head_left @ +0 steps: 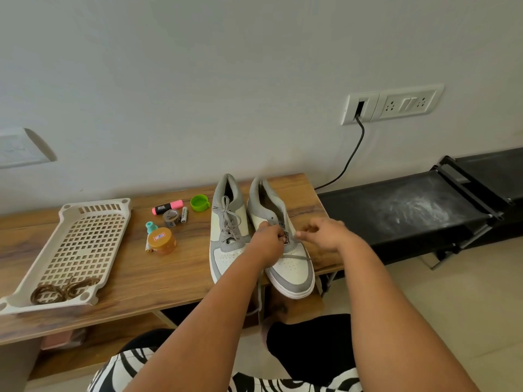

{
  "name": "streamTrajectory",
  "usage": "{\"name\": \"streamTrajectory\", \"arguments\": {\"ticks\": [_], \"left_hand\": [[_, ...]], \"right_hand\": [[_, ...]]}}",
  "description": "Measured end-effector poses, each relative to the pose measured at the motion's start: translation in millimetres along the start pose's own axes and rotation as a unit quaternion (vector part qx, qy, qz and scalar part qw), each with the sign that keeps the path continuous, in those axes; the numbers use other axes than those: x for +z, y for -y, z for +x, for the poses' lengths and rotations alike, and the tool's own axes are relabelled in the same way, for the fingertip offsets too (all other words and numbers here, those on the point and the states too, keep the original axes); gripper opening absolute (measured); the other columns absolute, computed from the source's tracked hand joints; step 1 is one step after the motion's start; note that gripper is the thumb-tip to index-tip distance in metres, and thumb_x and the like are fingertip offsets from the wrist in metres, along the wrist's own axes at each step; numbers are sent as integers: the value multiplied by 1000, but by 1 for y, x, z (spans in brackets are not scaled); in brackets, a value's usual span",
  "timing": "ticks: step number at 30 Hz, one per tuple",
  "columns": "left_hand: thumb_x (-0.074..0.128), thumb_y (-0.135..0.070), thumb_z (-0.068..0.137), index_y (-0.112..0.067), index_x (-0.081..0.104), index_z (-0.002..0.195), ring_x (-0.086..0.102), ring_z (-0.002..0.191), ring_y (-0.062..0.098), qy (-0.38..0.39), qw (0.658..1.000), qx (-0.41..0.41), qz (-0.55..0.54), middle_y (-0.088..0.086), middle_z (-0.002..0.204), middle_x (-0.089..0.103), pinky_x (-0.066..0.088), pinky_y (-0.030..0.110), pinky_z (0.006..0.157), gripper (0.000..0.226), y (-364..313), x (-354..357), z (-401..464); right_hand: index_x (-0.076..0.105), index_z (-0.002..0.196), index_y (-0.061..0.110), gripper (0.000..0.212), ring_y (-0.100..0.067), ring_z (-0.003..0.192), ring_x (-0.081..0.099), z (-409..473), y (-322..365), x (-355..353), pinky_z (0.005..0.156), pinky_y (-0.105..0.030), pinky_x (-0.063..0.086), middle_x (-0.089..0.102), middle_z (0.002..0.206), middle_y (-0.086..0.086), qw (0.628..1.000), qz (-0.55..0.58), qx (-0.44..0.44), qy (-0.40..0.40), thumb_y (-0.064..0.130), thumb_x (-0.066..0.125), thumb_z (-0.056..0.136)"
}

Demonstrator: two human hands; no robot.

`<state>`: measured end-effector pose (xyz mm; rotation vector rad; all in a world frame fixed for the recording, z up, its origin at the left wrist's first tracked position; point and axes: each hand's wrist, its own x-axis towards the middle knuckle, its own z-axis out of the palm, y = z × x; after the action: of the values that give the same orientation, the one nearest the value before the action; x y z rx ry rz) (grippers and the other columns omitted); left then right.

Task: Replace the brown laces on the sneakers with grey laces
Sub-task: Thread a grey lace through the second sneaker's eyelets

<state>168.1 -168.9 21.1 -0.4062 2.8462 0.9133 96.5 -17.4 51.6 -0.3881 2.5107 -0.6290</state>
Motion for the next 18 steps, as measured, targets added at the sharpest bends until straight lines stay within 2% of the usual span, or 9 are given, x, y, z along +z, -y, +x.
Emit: {"name": "streamTrajectory", "arguments": {"ticks": [2,4,6,8,10,12,13,15,18], "left_hand": [[44,-19,102,-6,59,113,50,102,24,-3,1000,1,-5,13,120,44,38,28,88,23,1,-1,-1],[44,-19,101,-6,59,113,49,100,23,-4,1000,1,-7,13,120,44,38,28,88,23,1,-1,-2],[44,-18,101,-6,59,115,49,99,23,0,1000,1,-9,12,121,44,39,28,89,24,1,0,-2],[43,-18,102,-6,59,116,51,102,25,7,1000,0,-10,12,121,44,40,29,93,25,1,0,-1],[42,-19,102,-7,59,117,52,105,26,11,1000,-2,-10,11,122,44,41,30,95,25,1,0,-1],[42,-20,103,-7,59,117,52,106,26,14,1000,-3,-12,11,121,43,40,29,95,25,1,-1,-2],[42,-20,103,-7,59,117,52,106,26,15,1000,-2,-14,10,121,43,39,29,94,25,1,-2,-2],[42,-20,103,-7,59,116,52,107,26,16,1000,-4,-17,10,120,42,38,28,93,25,1,-2,-2],[43,-19,102,-6,59,115,51,106,26,14,1000,-5,-15,12,120,43,38,28,91,24,-1,-3,-4]], "right_hand": [[59,98,25,19,-14,96,53,-5,15,5,81,-30,42,57,98,7,999,7,-42,27,43,63,91],[57,86,24,15,-14,86,54,-1,15,7,73,-28,40,57,90,5,998,11,-60,29,36,64,92],[60,97,19,18,-17,94,55,6,7,6,78,-30,43,59,98,3,999,2,-45,31,37,61,94],[58,116,19,32,-24,112,51,9,-6,-1,93,-40,44,58,116,-1,998,-28,32,-36,43,56,95],[57,117,17,33,-31,120,42,5,-22,-16,98,-49,40,54,118,-7,974,-23,157,-162,41,55,95],[57,118,16,32,-34,121,37,1,-32,-24,98,-49,38,51,115,-10,951,-42,223,-208,38,57,95],[57,121,19,35,-33,121,37,2,-31,-23,98,-48,39,52,118,-9,960,-59,198,-191,42,57,94],[56,122,30,37,-28,121,42,2,-18,-12,99,-47,42,56,121,-1,993,-10,76,-93,51,56,92],[58,111,27,23,-16,105,54,0,9,5,89,-34,44,59,111,4,998,25,-39,38,43,59,94]]}}
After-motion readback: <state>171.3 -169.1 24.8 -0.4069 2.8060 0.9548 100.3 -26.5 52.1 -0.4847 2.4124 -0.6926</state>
